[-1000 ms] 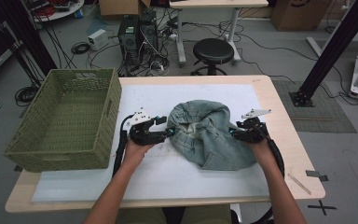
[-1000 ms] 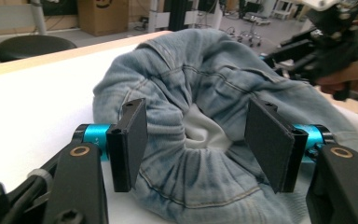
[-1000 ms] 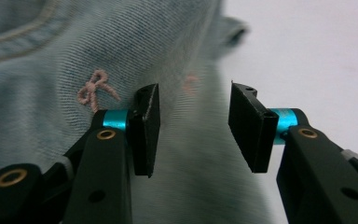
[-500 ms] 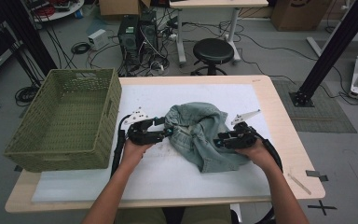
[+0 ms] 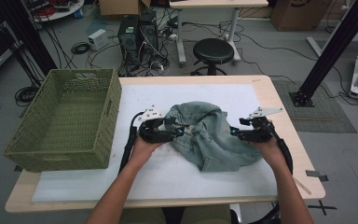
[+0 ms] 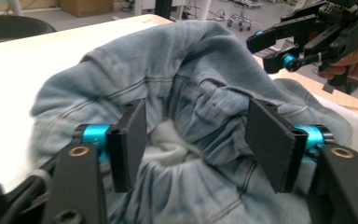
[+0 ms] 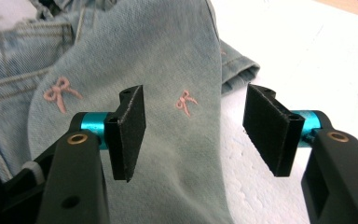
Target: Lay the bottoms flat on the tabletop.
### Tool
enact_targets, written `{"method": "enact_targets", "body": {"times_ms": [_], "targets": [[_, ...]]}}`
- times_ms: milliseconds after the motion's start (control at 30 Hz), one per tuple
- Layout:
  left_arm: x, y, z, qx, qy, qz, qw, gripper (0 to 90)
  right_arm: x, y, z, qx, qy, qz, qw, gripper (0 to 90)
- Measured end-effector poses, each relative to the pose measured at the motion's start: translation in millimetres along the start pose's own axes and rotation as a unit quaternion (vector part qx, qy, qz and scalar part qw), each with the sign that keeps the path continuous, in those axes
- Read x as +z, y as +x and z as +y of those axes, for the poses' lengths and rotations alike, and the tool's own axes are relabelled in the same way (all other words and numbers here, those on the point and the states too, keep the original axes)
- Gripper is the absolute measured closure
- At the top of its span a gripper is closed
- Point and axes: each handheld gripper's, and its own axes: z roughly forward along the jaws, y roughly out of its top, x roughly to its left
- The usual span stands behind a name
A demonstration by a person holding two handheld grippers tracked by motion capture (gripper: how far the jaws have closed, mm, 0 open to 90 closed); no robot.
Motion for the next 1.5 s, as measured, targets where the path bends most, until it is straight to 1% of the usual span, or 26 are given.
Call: {"method": "enact_targets", "body": {"times_ms": [67, 100, 167, 267, 300, 367, 433, 467, 500, 533, 600, 700, 767, 800, 833, 900, 967, 1000, 1100, 1167, 1300, 1367, 1400, 1433, 1500], "targets": [[7.8, -1.9, 0.8, -0.002, 0.006, -0.005, 1.0000, 35.9, -0.7, -0.1, -0.7, 0.001, 0.001, -0.001, 1.0000, 39.9], [12.8, -2.5, 1.2, -0.006, 0.013, -0.006, 0.9999, 33.5, -1.1, -0.7, -1.2, 0.000, -0.001, -0.002, 1.0000, 39.9], [23.0, -4.5, 2.0, -0.012, 0.023, -0.016, 0.9995, 28.7, -2.3, -1.6, -2.7, 0.003, 0.000, -0.007, 1.0000, 39.6], [38.2, -8.9, 3.2, -0.011, 0.036, -0.017, 0.9991, 25.0, -4.7, -4.5, -5.4, 0.012, 0.000, -0.013, 0.9999, 37.2], [42.6, -10.0, 3.5, -0.011, 0.040, -0.014, 0.9990, 24.2, -5.6, -5.4, -6.2, 0.013, 0.000, -0.013, 0.9998, 37.2], [50.9, -13.2, 3.4, -0.012, 0.046, -0.014, 0.9988, 24.2, -7.3, -6.2, -7.2, 0.013, 0.000, -0.016, 0.9998, 36.9], [59.6, -17.5, 1.2, -0.007, 0.059, -0.024, 0.9979, 24.3, -8.0, -6.4, -7.5, 0.012, 0.001, -0.016, 0.9998, 36.8], [63.8, -20.4, -0.5, -0.001, 0.069, -0.024, 0.9973, 24.7, -8.0, -6.5, -7.5, 0.012, 0.001, -0.015, 0.9998, 36.9], [67.1, -23.0, -2.0, 0.008, 0.078, -0.025, 0.9966, 27.7, -7.7, -6.4, -7.6, 0.011, 0.002, -0.015, 0.9998, 36.9], [69.9, -25.3, -3.5, 0.012, 0.082, -0.024, 0.9963, 31.3, -7.0, -5.8, -7.4, 0.010, 0.002, -0.014, 0.9998, 36.9], [73.4, -27.4, -5.3, 0.010, 0.085, -0.019, 0.9961, 34.7, -5.5, -4.3, -7.4, 0.008, 0.004, -0.014, 0.9999, 36.9], [77.3, -31.1, -6.9, 0.018, 0.090, -0.010, 0.9958, 44.6, -3.1, -2.9, -8.3, 0.009, 0.006, -0.012, 0.9999, 37.0], [79.4, -33.9, -8.3, 0.025, 0.094, -0.006, 0.9953, 52.2, -2.0, -2.9, -9.1, 0.010, 0.005, -0.013, 0.9999, 37.0], [79.4, -35.4, -9.0, 0.030, 0.092, -0.009, 0.9953, 57.1, -1.5, -3.1, -9.5, 0.011, 0.005, -0.012, 0.9998, 37.0], [79.2, -37.4, -9.7, 0.037, 0.088, -0.006, 0.9954, 64.6, -1.5, -3.4, -9.8, 0.013, 0.006, -0.014, 0.9998, 37.1], [76.0, -38.5, -10.5, 0.046, 0.083, -0.006, 0.9954, 68.6, -2.0, -4.6, -10.0, 0.015, 0.005, -0.016, 0.9998, 37.3], [69.5, -36.4, -11.6, 0.041, 0.073, -0.008, 0.9964, 70.5, -3.3, -6.2, -9.8, 0.019, 0.003, -0.019, 0.9996, 37.4], [65.3, -34.8, -12.5, 0.038, 0.071, -0.013, 0.9967, 70.8, -4.2, -6.9, -9.6, 0.021, 0.002, -0.024, 0.9995, 37.4], [49.8, -30.4, -16.5, 0.039, 0.063, -0.017, 0.9971, 71.1, -6.4, -9.5, -8.9, 0.028, -0.002, -0.037, 0.9989, 37.4], [38.3, -29.8, -19.3, 0.040, 0.055, -0.020, 0.9975, 71.8, -6.7, -11.4, -8.9, 0.033, -0.004, -0.046, 0.9984, 37.4], [14.0, -28.0, -26.0, 0.041, 0.045, -0.023, 0.9979, 73.8, -5.2, -15.0, -9.4, 0.041, -0.001, -0.057, 0.9975, 37.5], [2.9, -26.7, -29.9, 0.041, 0.041, -0.022, 0.9981, 75.0, -3.7, -17.1, -10.0, 0.046, 0.002, -0.059, 0.9972, 38.2], [-3.1, -26.3, -31.5, 0.042, 0.041, -0.020, 0.9981, 76.5, -2.5, -17.6, -10.4, 0.049, 0.003, -0.058, 0.9971, 38.3], [-10.0, -25.4, -33.6, 0.049, 0.034, -0.004, 0.9982, 90.0, -1.0, -18.2, -10.8, 0.051, 0.006, -0.057, 0.9970, 38.4], [-24.4, -17.4, -36.5, 0.028, 0.022, 0.009, 0.9993, 89.8, 3.2, -18.2, -11.1, 0.051, 0.013, -0.055, 0.9971, 38.6]]}}
